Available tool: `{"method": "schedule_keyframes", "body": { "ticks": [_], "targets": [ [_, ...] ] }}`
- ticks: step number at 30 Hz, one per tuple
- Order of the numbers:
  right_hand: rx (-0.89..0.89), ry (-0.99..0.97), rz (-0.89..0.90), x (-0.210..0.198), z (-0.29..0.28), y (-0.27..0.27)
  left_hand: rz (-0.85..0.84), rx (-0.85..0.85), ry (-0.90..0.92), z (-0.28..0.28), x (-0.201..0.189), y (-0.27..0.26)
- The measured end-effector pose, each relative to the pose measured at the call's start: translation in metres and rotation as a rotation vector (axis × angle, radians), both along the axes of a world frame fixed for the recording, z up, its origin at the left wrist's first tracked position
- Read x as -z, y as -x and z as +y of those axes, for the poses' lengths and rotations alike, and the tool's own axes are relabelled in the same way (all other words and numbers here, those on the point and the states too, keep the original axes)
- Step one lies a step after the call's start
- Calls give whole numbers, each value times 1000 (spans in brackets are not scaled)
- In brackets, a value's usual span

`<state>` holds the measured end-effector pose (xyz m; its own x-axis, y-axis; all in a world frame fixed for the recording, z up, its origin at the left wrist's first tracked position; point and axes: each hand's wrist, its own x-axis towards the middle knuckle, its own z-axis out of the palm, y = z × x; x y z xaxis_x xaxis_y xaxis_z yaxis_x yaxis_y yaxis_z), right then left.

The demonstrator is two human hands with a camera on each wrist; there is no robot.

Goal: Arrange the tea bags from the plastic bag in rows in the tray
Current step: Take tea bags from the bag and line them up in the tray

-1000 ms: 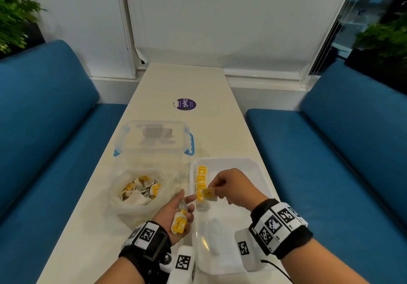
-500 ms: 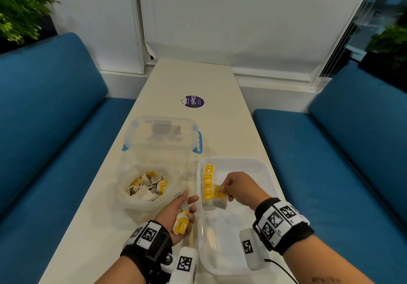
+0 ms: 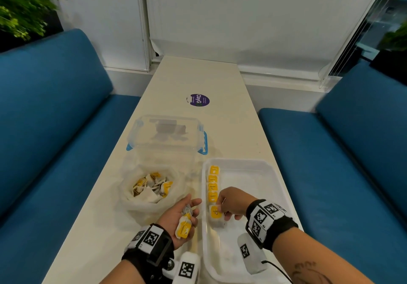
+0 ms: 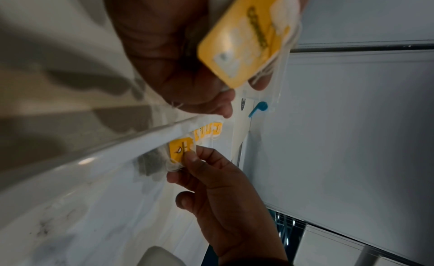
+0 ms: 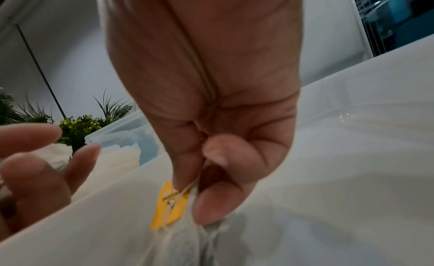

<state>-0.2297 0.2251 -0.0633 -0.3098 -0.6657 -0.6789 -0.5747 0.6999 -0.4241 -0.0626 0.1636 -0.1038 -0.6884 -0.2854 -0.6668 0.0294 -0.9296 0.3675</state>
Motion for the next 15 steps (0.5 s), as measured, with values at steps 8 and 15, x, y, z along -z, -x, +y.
{"method": "schedule_keyframes", "body": {
  "ticks": [8,15],
  "targets": [
    [82,39,-8,12,-8,3,7,-15,1,1,0,-3],
    [123,107,77,24,-12,-2,7,-12,-17,6,3,-2]
  ]
}}
